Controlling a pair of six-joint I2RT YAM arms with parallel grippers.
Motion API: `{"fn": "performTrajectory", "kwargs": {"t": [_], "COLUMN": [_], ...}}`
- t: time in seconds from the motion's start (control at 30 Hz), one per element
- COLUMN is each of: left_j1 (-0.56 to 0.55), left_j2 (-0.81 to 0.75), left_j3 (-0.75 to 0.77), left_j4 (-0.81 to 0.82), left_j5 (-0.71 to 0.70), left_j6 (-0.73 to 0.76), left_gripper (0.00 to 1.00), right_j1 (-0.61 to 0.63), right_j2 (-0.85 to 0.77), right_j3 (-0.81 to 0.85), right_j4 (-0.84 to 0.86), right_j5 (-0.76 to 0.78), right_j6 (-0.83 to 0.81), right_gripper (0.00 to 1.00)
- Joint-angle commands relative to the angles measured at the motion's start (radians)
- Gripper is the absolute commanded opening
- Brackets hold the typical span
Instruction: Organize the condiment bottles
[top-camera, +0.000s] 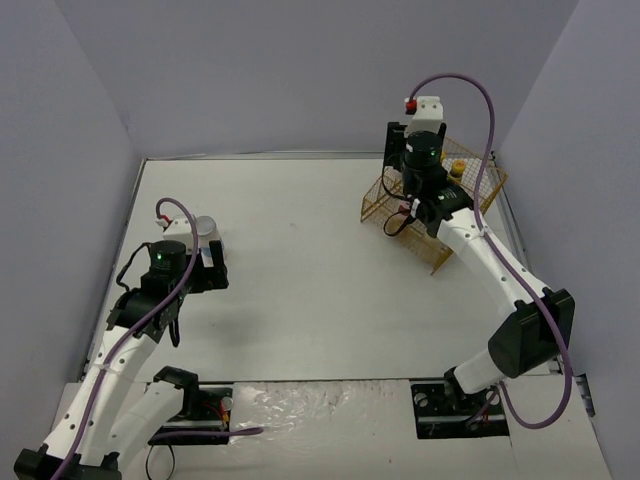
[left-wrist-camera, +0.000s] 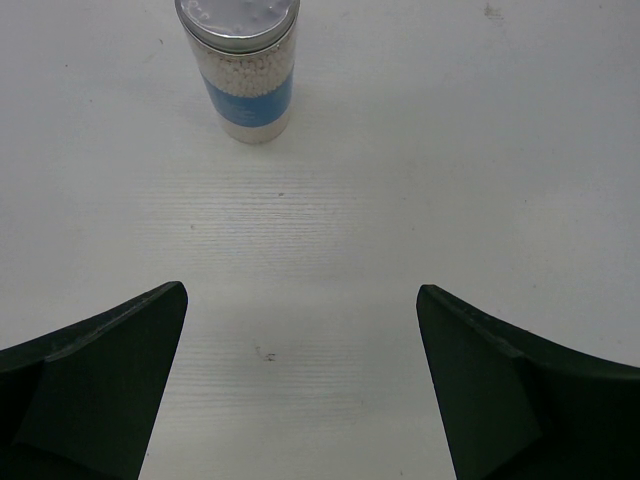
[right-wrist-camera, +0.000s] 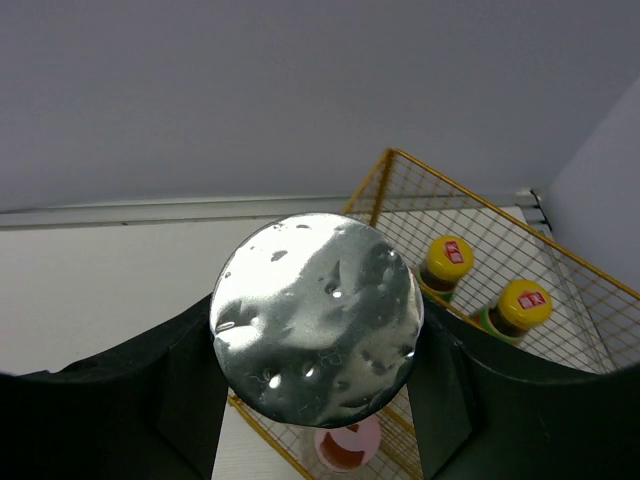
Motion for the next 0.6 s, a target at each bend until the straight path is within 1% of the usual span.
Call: {"fn": "performTrajectory", "kwargs": {"t": [0.0, 0.1, 0.4, 0.57], "left_j1": [0.007, 0.007, 0.007, 0.007], "left_j2": [-0.008, -0.008, -0.012, -0.014], "left_j3": [0.024, 0.024, 0.023, 0.023], "left_j4": [0.053, 0.054, 0.056, 0.055], "left_j5": [0.008, 0.008, 0.011, 0.010], "left_j6": [-0.011, -0.011, -0.012, -0.014], "left_gripper": [0.97, 0.97, 0.97, 0.97], "right_j1": [-0.047, -0.075, -0.137, -0.148], "right_j2": [-0.014, 0.003, 0.067, 0.116], "right_j3": [0.008, -0.005, -0.045, -0.063], "right_j4": [0.098, 0.113, 0.136, 0.167], "right_j5": [0.075, 0.092, 0.051, 0.030], "right_j6": [0.072, 0.083, 0.118, 0.127], "right_gripper": [0.13, 0.13, 0.13, 0.14]}}
